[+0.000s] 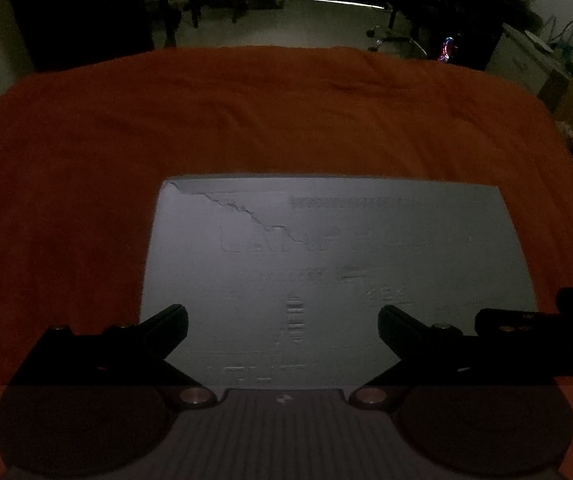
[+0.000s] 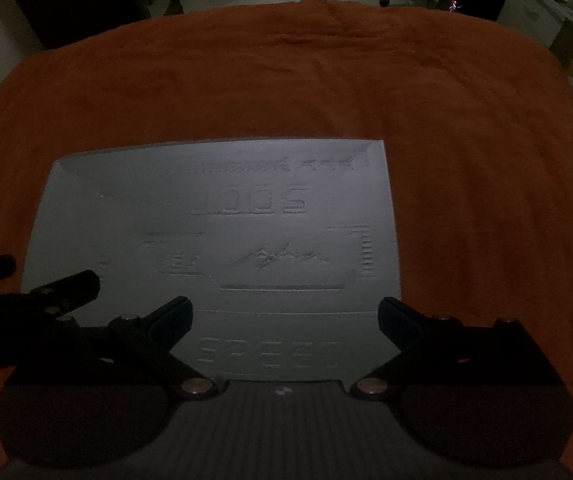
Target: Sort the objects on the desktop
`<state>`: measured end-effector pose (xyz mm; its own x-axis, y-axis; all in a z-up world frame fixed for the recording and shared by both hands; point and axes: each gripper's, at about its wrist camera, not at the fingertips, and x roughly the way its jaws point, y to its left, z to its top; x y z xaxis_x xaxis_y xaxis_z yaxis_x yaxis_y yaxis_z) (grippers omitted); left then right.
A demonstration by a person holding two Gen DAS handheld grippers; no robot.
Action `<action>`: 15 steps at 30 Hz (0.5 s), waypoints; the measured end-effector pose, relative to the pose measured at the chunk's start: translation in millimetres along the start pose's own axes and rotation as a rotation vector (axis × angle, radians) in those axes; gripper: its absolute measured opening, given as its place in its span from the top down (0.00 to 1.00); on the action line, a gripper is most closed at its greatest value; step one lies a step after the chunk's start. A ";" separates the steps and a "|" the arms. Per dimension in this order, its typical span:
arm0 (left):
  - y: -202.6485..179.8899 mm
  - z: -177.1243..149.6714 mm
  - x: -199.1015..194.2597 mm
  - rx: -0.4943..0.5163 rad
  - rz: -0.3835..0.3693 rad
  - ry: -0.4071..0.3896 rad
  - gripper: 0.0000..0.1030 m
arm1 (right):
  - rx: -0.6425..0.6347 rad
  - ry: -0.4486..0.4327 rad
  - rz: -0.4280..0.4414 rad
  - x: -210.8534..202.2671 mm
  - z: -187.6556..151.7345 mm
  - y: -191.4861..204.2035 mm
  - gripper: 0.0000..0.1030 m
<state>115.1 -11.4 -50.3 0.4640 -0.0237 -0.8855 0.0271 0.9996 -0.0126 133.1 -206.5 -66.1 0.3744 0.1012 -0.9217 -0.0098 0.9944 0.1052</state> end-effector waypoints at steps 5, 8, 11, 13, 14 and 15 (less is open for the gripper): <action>2.7 -0.8 -0.4 -0.007 0.004 -0.002 0.00 | -0.009 -0.003 -0.004 -4.5 -1.6 -0.8 0.02; 6.3 -0.9 -0.2 -0.018 0.017 -0.005 0.00 | -0.010 -0.002 -0.007 -5.6 -2.4 -3.4 0.02; 7.4 -1.0 -0.6 -0.024 0.017 -0.008 0.00 | -0.008 -0.002 -0.009 -6.5 -3.1 -6.3 0.02; 7.5 -1.2 -1.0 -0.026 0.017 -0.009 0.00 | -0.012 -0.002 -0.008 -6.3 -1.4 -9.3 0.02; 7.6 -1.2 -1.2 -0.027 0.017 -0.010 0.00 | -0.014 -0.003 -0.008 -6.3 -0.5 -10.3 0.02; 7.6 -1.4 -1.4 -0.027 0.017 -0.010 0.00 | -0.014 -0.005 -0.008 -6.4 0.1 -10.6 0.02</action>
<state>113.5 -3.8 -49.9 0.4728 -0.0070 -0.8811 -0.0050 0.9999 -0.0106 130.9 -217.7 -61.3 0.3788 0.0933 -0.9208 -0.0199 0.9955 0.0927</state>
